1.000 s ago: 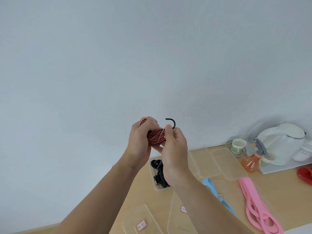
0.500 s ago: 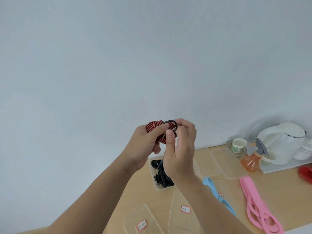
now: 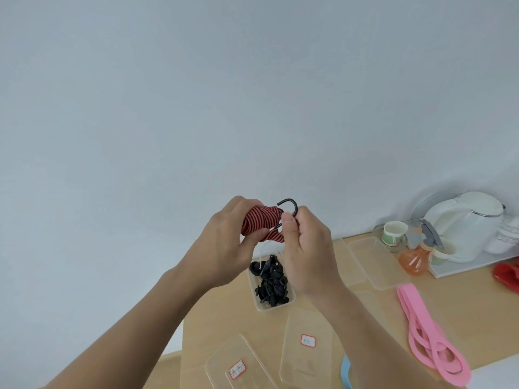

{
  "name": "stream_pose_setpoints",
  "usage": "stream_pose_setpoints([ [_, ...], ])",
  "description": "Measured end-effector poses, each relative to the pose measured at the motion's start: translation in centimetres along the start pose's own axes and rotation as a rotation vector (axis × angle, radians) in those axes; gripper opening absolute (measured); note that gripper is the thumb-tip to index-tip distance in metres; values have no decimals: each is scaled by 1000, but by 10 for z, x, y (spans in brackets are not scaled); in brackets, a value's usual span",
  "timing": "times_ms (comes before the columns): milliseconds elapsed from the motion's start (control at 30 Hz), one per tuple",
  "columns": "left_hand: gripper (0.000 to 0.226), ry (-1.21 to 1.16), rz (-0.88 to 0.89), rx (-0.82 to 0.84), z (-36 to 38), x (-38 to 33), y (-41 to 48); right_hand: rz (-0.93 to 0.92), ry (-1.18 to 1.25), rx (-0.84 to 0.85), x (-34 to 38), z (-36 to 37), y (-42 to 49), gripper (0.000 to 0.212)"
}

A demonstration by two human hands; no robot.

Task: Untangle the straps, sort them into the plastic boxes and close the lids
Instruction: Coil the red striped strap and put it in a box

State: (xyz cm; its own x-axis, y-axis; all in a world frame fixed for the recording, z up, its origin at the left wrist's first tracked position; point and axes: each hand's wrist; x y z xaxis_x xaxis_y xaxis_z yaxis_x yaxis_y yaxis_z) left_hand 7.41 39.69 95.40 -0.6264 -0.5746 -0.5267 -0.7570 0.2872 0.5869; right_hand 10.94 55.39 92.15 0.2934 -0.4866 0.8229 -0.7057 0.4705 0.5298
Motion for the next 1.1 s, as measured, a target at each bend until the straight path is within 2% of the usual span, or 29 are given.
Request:
stream_pose_setpoints([
  [100, 37, 121, 98, 58, -1, -2, -3, -24, -57, 88, 3, -2, 3, 38],
  [200, 46, 225, 205, 30, 0, -1, -4, -22, -125, 178, 11, -4, 10, 40],
  [300, 55, 230, 274, 8, 1, 1, -4, -40, -224, 226, 21, -6, 18, 38],
  [433, 44, 124, 294, -85, 1, 2, -5, -121, -430, 282, 29, -8, 26, 38],
  [533, 41, 120, 324, -81, 0, 3, -5, -133, -542, 329, 30, -9, 30, 40],
  [633, 38, 97, 296, -66, -3, 5, -5, -150, -623, 373, 32, -9, 30, 39],
  [733, 37, 39, 240, -81, -4, 5, -6, -185, -680, 420, 36, -11, 32, 30],
  [933, 37, 35, 138, -119, -2, 8, -14, -268, -726, 626, 45, -20, 35, 23],
  [1100, 35, -38, 14, -149, 8, 5, -20, -258, -819, 635, 47, -14, 21, 10],
])
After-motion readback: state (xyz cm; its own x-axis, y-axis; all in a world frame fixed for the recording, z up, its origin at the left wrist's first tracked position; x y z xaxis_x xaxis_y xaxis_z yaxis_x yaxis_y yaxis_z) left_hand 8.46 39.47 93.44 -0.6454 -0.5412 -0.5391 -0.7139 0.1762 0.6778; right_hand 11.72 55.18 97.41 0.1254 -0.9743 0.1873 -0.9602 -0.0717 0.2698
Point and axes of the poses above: each hand's wrist, its own y-axis towards the middle knuckle, its own z-axis out of the palm, x = y × z, and after that the axes turned 14 degrees about -x, right-handed
